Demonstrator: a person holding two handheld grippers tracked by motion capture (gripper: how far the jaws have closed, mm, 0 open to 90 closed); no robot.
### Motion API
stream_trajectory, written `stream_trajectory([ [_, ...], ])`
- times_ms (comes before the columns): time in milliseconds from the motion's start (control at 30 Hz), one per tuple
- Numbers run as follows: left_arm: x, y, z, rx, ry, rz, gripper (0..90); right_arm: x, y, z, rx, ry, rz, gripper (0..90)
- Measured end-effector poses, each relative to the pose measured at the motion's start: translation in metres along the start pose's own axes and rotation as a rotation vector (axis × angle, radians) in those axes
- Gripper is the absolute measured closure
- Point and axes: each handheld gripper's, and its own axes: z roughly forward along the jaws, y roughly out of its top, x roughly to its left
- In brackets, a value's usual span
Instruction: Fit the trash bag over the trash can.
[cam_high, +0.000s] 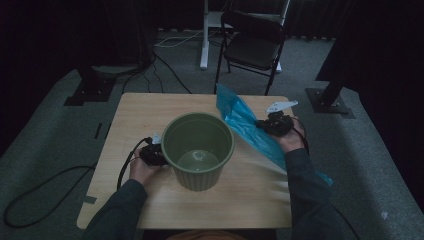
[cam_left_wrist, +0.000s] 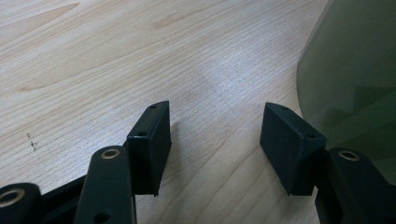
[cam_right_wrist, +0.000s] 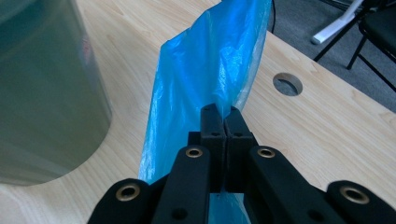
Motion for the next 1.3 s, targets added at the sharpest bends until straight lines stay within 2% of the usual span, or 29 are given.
stream_trajectory([
  [600, 0.000, 0.000, 0.000, -0.001, 0.000, 0.001, 43.0, 0.018, 0.024, -0.030, -0.034, 0.026, -0.095, 89.5],
  [733, 0.000, 0.000, 0.000, -0.001, 0.000, 0.000, 42.9, 0.020, 0.028, -0.036, -0.047, 0.047, -0.106, 89.5],
  [1000, 0.000, 0.000, 0.000, -0.001, 0.000, 0.001, 42.9, 0.020, 0.033, -0.048, -0.061, 0.044, -0.124, 89.6],
  [1300, 0.000, 0.000, 0.000, -0.002, 0.000, 0.001, 42.8, 0.025, 0.042, -0.064, -0.079, 0.057, -0.165, 89.5],
])
